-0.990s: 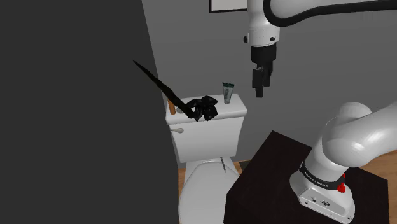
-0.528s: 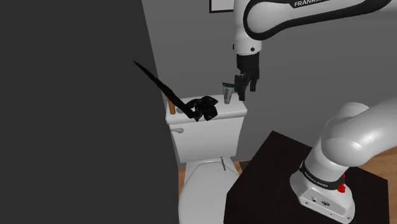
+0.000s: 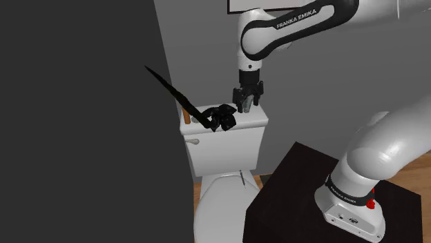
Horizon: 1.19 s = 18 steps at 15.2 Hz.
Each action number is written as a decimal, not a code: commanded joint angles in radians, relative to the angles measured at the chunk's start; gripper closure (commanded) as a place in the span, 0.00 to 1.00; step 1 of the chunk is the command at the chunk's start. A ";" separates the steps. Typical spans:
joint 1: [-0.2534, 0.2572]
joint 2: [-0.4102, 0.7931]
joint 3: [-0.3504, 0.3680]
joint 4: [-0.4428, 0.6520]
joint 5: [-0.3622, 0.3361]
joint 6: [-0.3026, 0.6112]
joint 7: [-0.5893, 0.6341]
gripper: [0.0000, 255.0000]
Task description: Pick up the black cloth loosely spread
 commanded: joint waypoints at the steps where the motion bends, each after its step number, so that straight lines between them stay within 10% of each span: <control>1: -0.012 0.075 -0.002 0.033 0.008 0.059 0.030 0.00; 18: -0.083 0.642 -0.058 0.400 0.096 0.387 0.233 0.00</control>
